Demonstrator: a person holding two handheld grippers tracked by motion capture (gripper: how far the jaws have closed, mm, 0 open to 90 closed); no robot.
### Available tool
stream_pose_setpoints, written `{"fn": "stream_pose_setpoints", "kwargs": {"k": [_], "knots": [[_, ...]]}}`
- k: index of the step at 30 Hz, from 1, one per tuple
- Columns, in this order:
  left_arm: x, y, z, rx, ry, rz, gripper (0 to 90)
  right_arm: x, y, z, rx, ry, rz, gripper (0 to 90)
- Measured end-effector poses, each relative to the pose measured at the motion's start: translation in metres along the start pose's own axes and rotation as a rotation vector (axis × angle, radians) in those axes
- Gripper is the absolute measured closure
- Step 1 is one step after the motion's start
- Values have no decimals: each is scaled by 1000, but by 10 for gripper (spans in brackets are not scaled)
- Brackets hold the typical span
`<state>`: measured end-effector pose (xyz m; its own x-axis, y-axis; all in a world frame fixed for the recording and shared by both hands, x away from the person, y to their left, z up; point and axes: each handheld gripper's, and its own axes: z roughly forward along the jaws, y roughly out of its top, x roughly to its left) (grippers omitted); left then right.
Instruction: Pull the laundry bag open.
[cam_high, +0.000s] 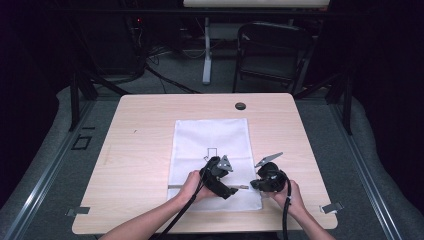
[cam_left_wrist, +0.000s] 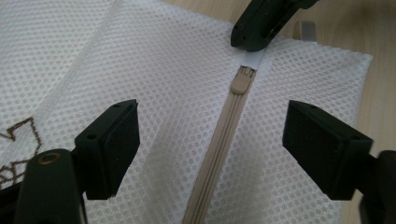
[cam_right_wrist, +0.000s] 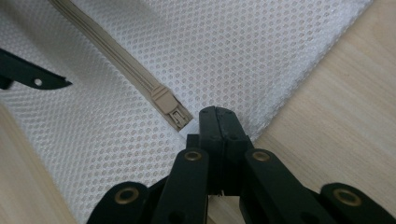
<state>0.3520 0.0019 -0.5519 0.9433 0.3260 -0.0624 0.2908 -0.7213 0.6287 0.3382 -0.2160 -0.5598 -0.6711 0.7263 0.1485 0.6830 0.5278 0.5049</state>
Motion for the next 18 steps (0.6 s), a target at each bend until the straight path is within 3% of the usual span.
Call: {"fn": "stream_pose_setpoints", "kwargs": {"k": [1, 6, 9, 11, 13, 18], "knots": [[-1, 0, 2, 5, 3, 5, 212, -1, -1, 0, -5, 17, 6, 900], [-4, 4, 7, -13, -9, 34, 305, 2, 0, 0, -5, -5, -13, 900], [-5, 9, 10, -14, -11, 40, 415, 1, -1, 0, -2, -8, -15, 900], [-5, 11, 14, -22, -37, 49, 492, 1, -1, 0, -1, -6, -13, 900], [-7, 13, 18, -3, -42, 67, 543, 2, -1, 0, -9, -12, -12, 900], [-8, 13, 26, -14, -55, 70, 657, 3, -1, 0, -10, -13, -13, 900]]}}
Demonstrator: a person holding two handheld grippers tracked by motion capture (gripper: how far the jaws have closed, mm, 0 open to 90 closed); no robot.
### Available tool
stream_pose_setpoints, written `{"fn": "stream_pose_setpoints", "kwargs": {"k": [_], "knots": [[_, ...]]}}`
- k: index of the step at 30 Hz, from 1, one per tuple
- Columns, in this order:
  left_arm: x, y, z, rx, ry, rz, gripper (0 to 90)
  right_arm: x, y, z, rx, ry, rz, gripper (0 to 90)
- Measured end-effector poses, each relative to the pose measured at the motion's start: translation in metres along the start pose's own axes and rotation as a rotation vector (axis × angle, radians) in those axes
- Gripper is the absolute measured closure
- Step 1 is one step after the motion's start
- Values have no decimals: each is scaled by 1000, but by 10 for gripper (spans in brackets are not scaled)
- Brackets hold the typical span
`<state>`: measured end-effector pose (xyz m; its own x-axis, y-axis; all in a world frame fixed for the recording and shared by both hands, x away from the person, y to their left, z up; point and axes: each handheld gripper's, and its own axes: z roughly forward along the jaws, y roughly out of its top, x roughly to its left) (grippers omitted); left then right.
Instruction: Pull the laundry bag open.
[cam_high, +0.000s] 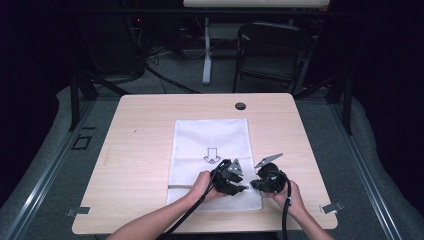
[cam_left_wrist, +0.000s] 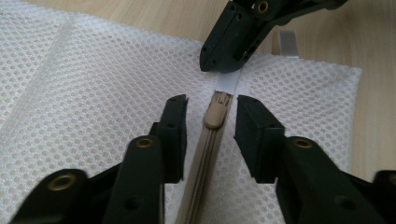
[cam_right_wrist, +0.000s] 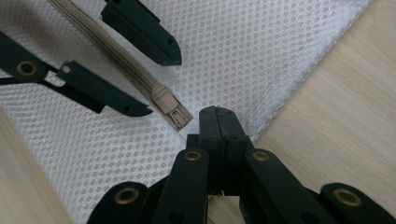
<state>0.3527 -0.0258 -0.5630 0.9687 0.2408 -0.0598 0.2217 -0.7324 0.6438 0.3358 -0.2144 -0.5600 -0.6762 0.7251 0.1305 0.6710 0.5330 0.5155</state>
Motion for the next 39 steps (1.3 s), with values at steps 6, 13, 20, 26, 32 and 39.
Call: {"fn": "stream_pose_setpoints", "kwargs": {"k": [6, 13, 20, 26, 32, 39], "knots": [[0, 2, 4, 15, -7, -5, 722, 1, -1, 0, -3, -9, -2, 900], [0, 1, 9, 14, -22, 7, 804, 1, -1, 0, -7, -18, -10, 900], [1, 0, 11, -1, -42, 0, 815, 6, 0, -6, 13, -17, 8, 900], [1, 1, 10, 11, -29, -2, 815, 7, 1, -2, 30, -4, 0, 900], [0, -1, 10, -8, -40, -14, 817, 7, 0, 0, 34, 1, -23, 900], [0, -1, 10, -9, -40, -14, 816, 5, 0, 0, 33, 28, 1, 900]]}}
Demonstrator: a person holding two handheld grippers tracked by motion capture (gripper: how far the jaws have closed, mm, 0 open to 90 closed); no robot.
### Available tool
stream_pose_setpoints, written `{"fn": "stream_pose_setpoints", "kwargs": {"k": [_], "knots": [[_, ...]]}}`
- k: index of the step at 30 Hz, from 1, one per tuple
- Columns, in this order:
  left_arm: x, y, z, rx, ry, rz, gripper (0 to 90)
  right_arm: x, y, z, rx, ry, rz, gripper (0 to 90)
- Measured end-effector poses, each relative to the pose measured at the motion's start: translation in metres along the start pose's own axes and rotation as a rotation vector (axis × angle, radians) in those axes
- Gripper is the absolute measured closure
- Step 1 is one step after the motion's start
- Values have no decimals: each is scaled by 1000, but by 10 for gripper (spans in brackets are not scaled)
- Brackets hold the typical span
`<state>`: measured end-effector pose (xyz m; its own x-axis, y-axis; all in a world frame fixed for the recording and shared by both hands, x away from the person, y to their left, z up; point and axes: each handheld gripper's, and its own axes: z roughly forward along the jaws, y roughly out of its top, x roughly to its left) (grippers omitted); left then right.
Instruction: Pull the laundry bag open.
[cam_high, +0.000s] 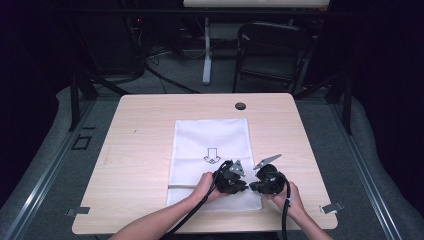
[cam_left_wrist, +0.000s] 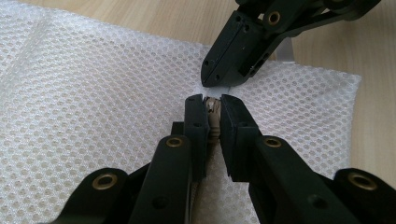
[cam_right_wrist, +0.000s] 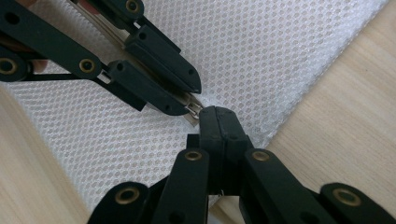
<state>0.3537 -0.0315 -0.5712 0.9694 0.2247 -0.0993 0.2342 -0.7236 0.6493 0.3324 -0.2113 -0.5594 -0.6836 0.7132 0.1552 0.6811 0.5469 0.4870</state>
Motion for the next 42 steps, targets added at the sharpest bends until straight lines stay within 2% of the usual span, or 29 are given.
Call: {"fn": "stream_pose_setpoints", "kwargs": {"k": [5, 9, 10, 11, 13, 19, 23, 24, 26, 27, 28, 30, 32, 33, 34, 35, 37, 38, 41, 42], "knots": [[-4, 1, 0, 11, 17, 12, 817, -1, 0, -1, 16, -6, 7, 900], [-5, 1, 1, 1, 11, 8, 817, -1, 0, -2, 24, -10, 6, 900], [-5, 2, 0, 18, 21, 10, 817, -2, 0, -2, 24, -10, 7, 900], [-5, 1, 0, 12, 13, 10, 817, -1, -1, -1, 12, -8, 15, 900], [-5, 2, 0, 8, 8, 17, 817, -1, -1, -2, 24, -8, 7, 900], [-6, 2, 0, 22, 12, 26, 817, 0, -1, -2, 28, 4, 23, 900], [-6, 2, 0, 19, 7, 23, 818, -1, -2, -3, 30, 6, 24, 900], [-5, 1, 1, 2, -4, 22, 818, 0, -2, -2, 24, 13, 29, 900], [-4, 1, 0, 5, -14, 19, 818, -1, -2, -3, 30, 6, 23, 900], [-3, 1, -1, 16, -6, 20, 818, -1, -2, -3, 29, 7, 24, 900], [-3, 1, 0, 2, -22, 15, 818, -1, -2, -3, 30, 6, 24, 900], [-3, 1, -1, 17, -12, 22, 818, 0, -2, -3, 28, 11, 30, 900], [-3, 1, -1, 13, -24, 24, 818, -1, -2, -3, 39, -1, 18, 900], [-2, 1, -2, 11, -26, 23, 818, 0, -3, -2, 22, 0, 34, 900], [-1, 0, -2, 11, -30, 18, 818, -1, -3, -3, 34, -2, 25, 900], [-1, 0, -3, 6, -32, 12, 818, -1, -2, -3, 35, 12, 28, 900], [-2, 0, -3, 11, -30, 20, 818, -1, -3, -3, 34, 13, 28, 900], [-2, 0, -3, 9, -29, 22, 818, 0, -3, -2, 23, -1, 34, 900], [-1, -1, -4, 7, -37, 17, 818, -1, -2, -3, 41, 2, 24, 900], [-1, -1, -4, 21, -19, 26, 818, 0, -2, -3, 36, 2, 33, 900]]}}
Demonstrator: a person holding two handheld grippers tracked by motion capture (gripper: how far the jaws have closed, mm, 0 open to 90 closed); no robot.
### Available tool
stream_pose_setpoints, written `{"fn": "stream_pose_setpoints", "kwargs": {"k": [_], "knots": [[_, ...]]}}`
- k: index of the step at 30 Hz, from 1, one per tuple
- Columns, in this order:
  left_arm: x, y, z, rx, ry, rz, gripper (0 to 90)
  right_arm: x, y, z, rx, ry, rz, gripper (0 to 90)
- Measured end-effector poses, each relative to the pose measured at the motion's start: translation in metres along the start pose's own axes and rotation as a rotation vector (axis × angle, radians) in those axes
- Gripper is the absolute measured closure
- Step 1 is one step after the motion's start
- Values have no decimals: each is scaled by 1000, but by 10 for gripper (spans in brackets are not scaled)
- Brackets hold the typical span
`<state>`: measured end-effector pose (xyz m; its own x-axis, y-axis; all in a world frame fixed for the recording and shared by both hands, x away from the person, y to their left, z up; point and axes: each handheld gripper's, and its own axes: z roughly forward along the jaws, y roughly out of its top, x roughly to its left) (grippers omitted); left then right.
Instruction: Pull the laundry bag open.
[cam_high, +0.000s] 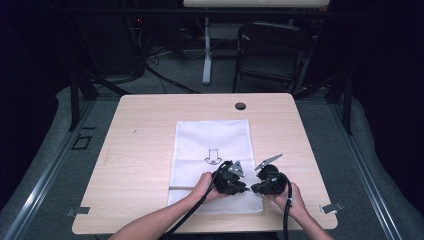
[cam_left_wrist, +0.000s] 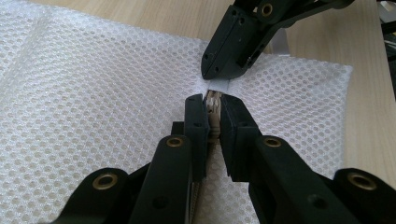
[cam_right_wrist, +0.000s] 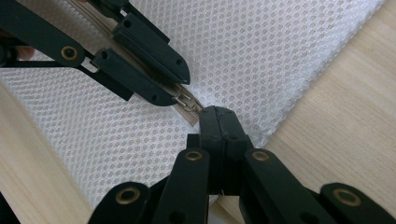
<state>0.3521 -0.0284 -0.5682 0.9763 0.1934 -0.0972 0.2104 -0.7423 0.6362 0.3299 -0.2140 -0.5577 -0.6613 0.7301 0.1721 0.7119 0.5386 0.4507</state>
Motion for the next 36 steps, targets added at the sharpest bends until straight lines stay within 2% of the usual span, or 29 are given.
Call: {"fn": "stream_pose_setpoints", "kwargs": {"k": [2, 5, 6, 22, 24, 27, 28, 29, 30, 32, 33, 36], "knots": [[0, -1, 0, -12, -16, -5, 818, 0, 0, 0, 1, 8, -2, 900], [0, -1, -2, 2, -3, 0, 818, 0, 0, 0, 2, 6, -3, 900], [1, -3, -2, -15, -16, -6, 818, 0, 0, 0, 3, 5, -2, 900], [3, -7, -10, -1, -11, 6, 818, 0, 0, -1, 12, -3, -12, 900], [4, -8, -12, -1, -20, 4, 818, 0, 0, -1, 9, 1, -10, 900], [3, -9, -14, 15, -1, 6, 818, 0, 0, -1, 16, -7, -17, 900], [4, -10, -15, 3, -17, 4, 818, 0, 0, -1, 16, -6, -16, 900], [4, -10, -16, 13, -11, 5, 818, 0, 0, -1, 16, -6, -17, 900], [5, -11, -16, 2, -20, 3, 818, 0, 0, -1, 15, -5, -16, 900], [5, -11, -18, 20, -4, 4, 818, -1, 0, -1, 16, -5, -15, 900], [5, -12, -17, 3, -16, 2, 818, 0, 0, -1, 18, -6, -12, 900], [5, -14, -19, 8, -16, 2, 818, -1, 0, -1, 20, -8, -16, 900]]}}
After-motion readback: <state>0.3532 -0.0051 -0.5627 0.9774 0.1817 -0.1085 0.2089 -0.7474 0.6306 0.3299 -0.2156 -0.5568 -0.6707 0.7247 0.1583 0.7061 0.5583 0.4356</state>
